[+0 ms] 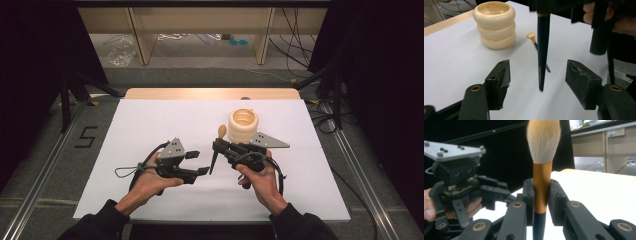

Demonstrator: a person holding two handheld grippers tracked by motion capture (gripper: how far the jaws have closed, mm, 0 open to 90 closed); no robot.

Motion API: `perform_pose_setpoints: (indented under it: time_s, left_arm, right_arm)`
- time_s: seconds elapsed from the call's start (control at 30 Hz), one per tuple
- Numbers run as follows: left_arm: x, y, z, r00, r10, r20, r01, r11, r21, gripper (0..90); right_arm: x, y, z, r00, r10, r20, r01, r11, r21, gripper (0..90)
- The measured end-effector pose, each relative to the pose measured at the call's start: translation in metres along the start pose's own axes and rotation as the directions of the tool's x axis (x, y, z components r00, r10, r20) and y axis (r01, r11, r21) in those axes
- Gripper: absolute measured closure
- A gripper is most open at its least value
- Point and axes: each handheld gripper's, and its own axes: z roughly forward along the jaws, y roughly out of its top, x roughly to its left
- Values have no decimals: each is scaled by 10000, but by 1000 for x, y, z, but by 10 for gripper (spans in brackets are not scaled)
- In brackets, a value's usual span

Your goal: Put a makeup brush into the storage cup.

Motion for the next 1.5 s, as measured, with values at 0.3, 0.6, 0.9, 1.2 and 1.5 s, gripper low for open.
perform_pose_setpoints:
  time_s: [0.3, 0.6, 0.9, 1.2, 1.5]
  left_arm:
    - [2, -19, -15, 9977, 19, -680, -21, 10000, -31, 312]
    - [0, -37, -23, 9949, -47, -1009, 69, 9997, 221, 291]
    - [0, -45, -32, 9894, -182, -1440, 181, 9998, -21, 272]
    - [-1, -54, -35, 9861, -202, -1646, 227, 9997, 129, 251]
    - [0, -56, -36, 9848, -187, -1727, 213, 9997, 133, 246]
  right_arm:
    - [-7, 6, -5, 9977, -539, 406, 528, 9982, 277, 782]
    - [-16, 11, -8, 9937, -842, 738, 813, 9958, 413, 781]
    - [-26, 23, -14, 9842, -1235, 1271, 1188, 9919, 439, 781]
    - [-39, 38, -20, 9780, -1239, 1678, 1144, 9913, 649, 781]
    - [-48, 59, -22, 9697, -1426, 1984, 1371, 9897, 412, 781]
